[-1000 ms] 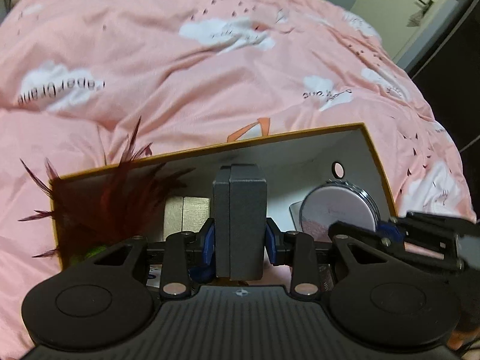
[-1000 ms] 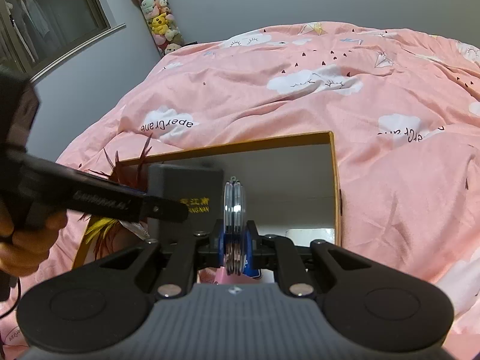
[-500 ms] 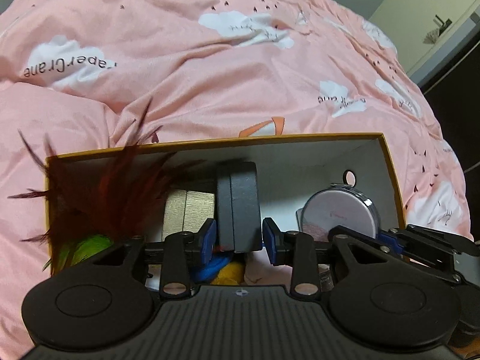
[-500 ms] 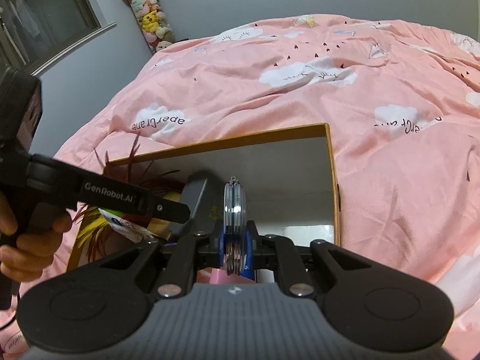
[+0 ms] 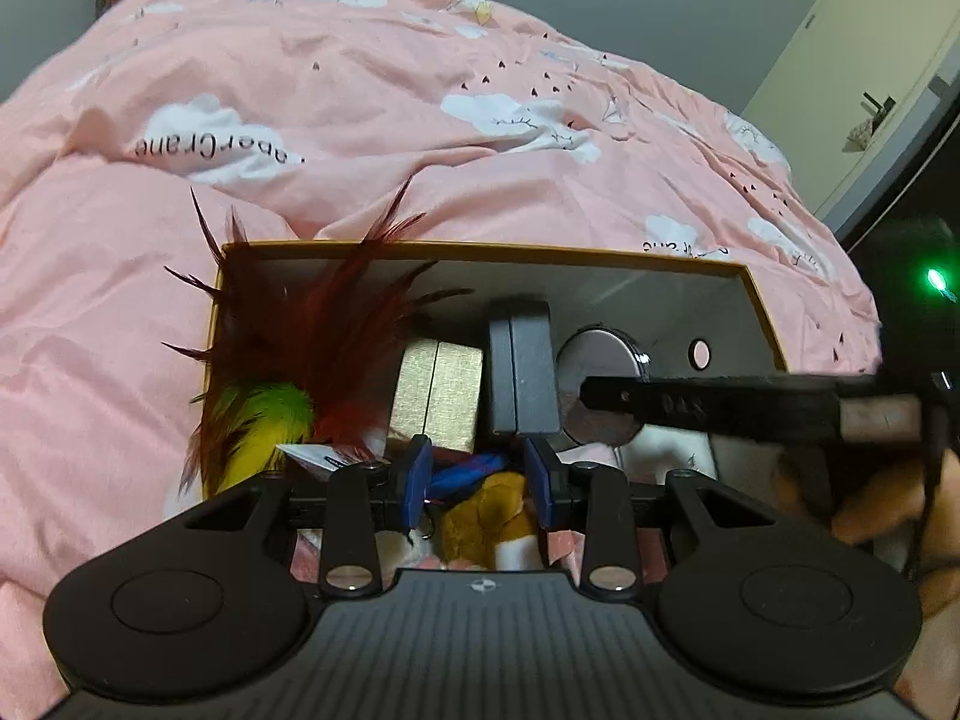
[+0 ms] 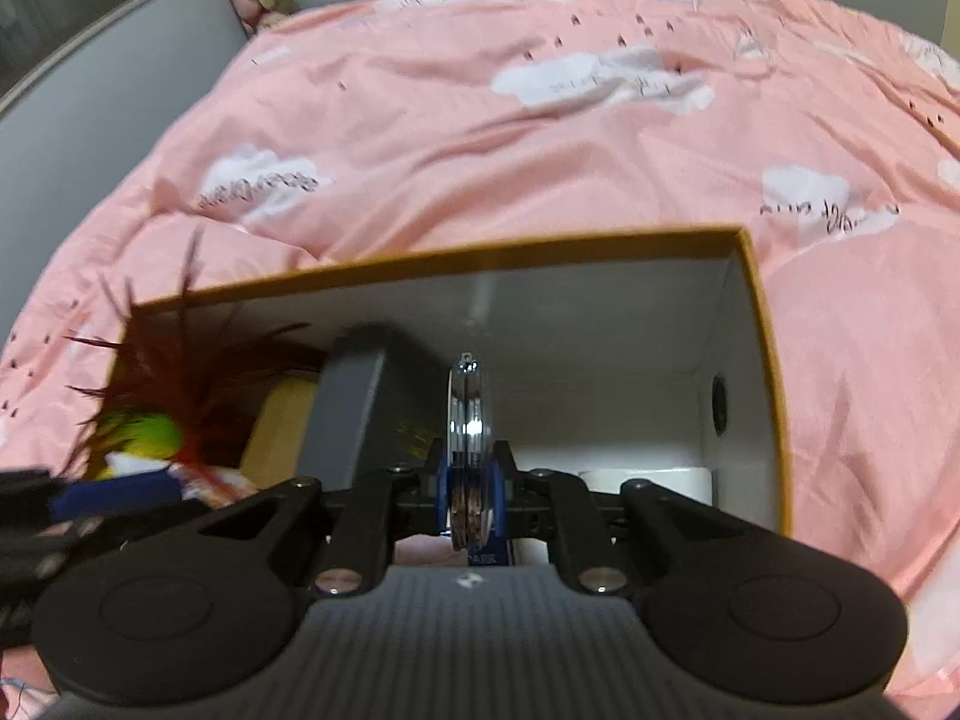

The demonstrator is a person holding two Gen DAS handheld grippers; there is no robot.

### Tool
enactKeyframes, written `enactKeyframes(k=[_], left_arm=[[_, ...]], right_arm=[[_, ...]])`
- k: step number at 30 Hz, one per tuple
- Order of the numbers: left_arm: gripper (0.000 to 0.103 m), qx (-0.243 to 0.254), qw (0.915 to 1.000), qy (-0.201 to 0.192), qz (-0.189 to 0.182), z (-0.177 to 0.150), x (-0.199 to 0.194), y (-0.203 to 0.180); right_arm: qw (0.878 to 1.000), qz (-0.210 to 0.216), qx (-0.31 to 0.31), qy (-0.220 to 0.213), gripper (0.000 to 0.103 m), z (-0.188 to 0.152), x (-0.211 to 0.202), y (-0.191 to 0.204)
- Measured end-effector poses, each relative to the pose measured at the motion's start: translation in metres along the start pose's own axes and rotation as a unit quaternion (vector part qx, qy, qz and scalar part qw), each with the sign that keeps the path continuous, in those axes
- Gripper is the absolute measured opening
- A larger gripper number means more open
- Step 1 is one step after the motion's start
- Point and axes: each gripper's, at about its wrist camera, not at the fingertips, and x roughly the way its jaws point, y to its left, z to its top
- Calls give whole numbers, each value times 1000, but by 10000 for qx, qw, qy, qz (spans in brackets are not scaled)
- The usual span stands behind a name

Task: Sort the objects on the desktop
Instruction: 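Lower the grey box and mirror into the box and open both grippers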

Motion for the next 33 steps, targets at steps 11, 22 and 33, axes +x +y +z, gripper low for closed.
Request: enactKeyframes(k=[11, 22, 33], left_arm=[[38, 97, 9998, -173, 9, -12, -4, -4], [38, 83, 9994, -327, 23, -20, -19, -10], [38, 226, 9988, -431, 105, -34, -34, -22]], right_arm=[[9991, -297, -259, 140, 22, -2, 9, 3], [9906, -956, -970, -128, 25, -8, -6, 15], [9891, -923, -987, -589, 33, -25, -47, 18]])
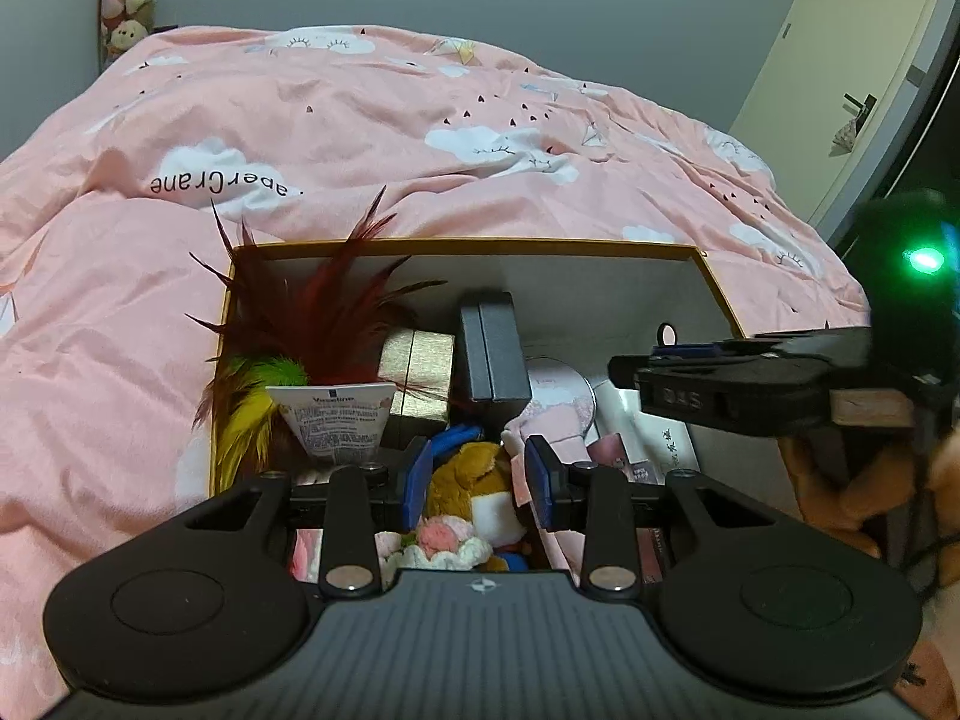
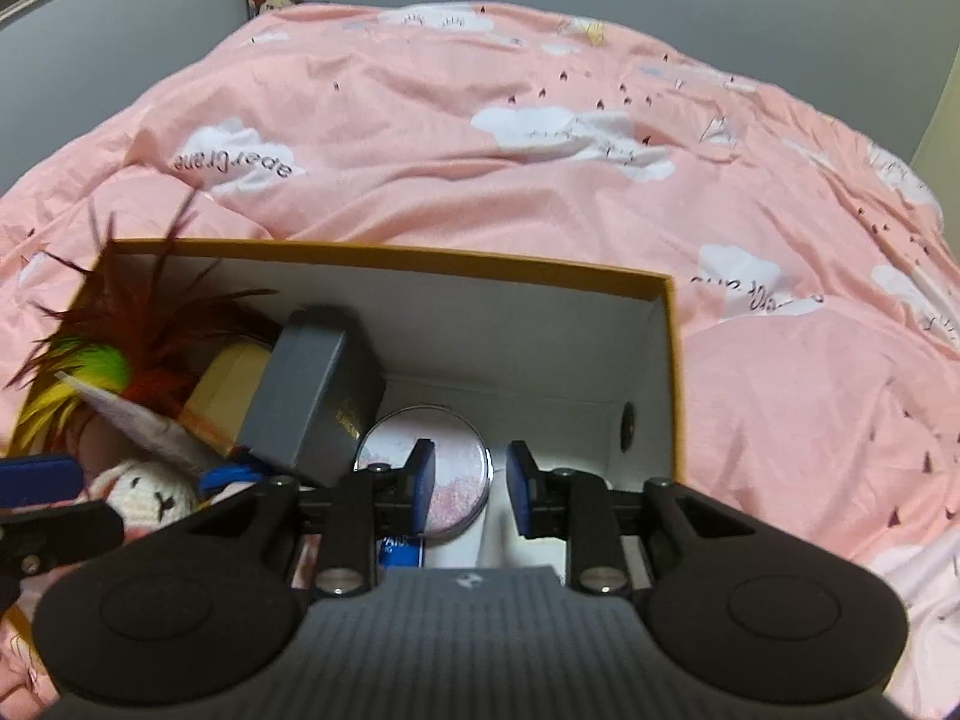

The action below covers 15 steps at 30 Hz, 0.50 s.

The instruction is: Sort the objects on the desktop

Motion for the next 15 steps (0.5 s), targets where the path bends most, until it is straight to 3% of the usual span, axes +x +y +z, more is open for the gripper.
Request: enactKeyframes(k=[9, 15], left_arm=[[38, 40, 10000, -68, 12, -12, -11, -7], [47, 100, 9995, -252, 164, -30, -20, -12]], right_arm=[[9965, -136, 161, -808, 41, -42, -58, 3], [9927, 90, 343, -1154, 44, -71, -85, 13]])
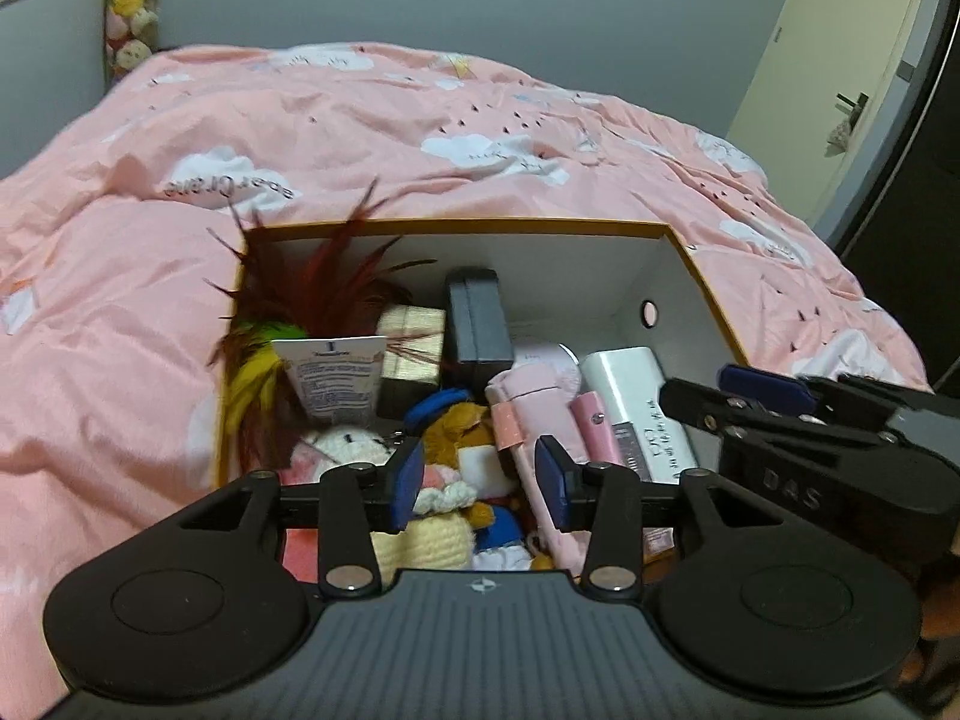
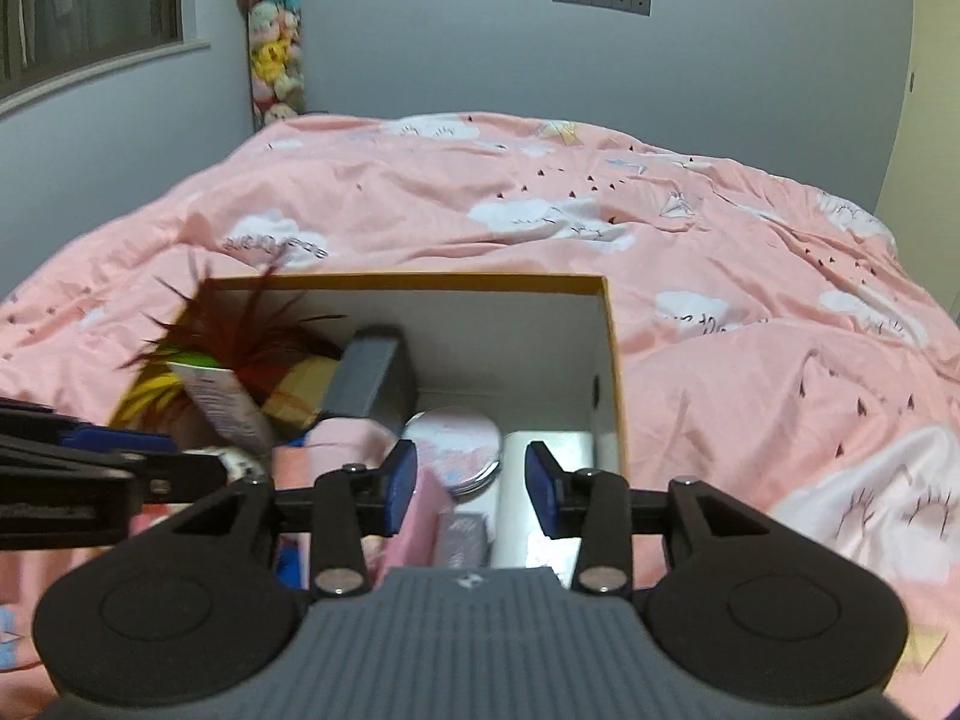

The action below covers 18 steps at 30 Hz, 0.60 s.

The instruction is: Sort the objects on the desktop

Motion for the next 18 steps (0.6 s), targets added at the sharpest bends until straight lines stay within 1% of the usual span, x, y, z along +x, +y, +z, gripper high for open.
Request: enactKeyframes(k=[4, 7, 10, 16, 18], left_arm=[[48, 3, 9993, -200, 302, -7, -7, -1], [50, 27, 9986, -267, 464, -11, -9, -4], [51, 27, 9976, -316, 619, -12, -10, -10], [52, 182, 9944, -438, 949, -10, -7, -25], [55, 266, 9936, -492, 986, -10, -6, -31]], right_arm=[[9998, 61, 111, -120, 46, -13, -9, 9], [9998, 27, -63, -178, 50, -20, -9, 16], [9995, 16, -196, -243, 50, -25, -9, 18], [9986, 168, -312, -390, 55, -30, -13, 11], [9984, 250, -283, -418, 56, -30, -13, 5]])
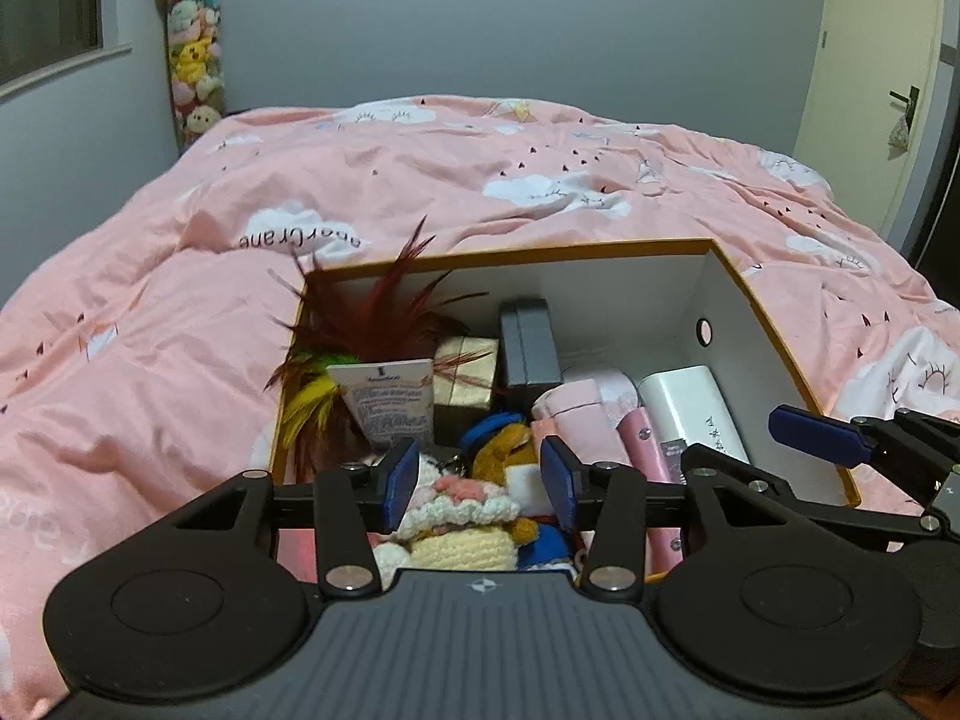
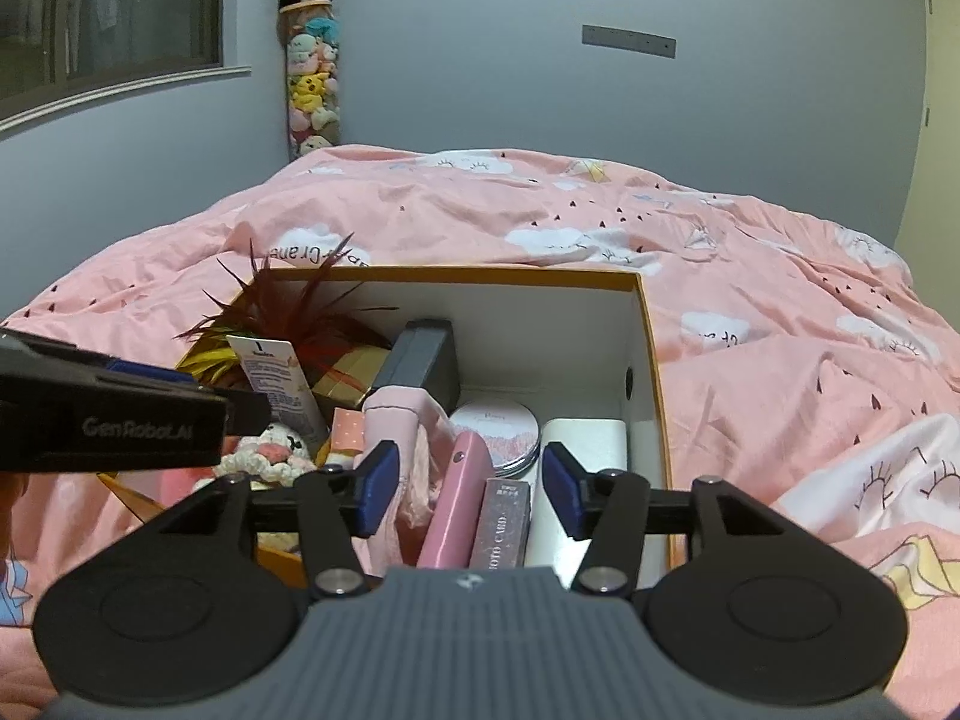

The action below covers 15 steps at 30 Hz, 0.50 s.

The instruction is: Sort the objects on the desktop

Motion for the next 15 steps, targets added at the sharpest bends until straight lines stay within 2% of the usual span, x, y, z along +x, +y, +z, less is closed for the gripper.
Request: enactKeyframes(k=[6, 10, 15], left_arm=[[62, 103, 9998, -54, 151, -2, 0, -16], [65, 87, 9994, 172, 286, -4, 9, -23], [66, 119, 9970, 402, 647, -8, 21, -31]], right_arm=[[9990, 74, 407, 155, 57, 0, 5, -23], [9971, 161, 687, 275, 57, -7, 9, -38], [9967, 306, 732, 154, 59, -10, 8, -43]])
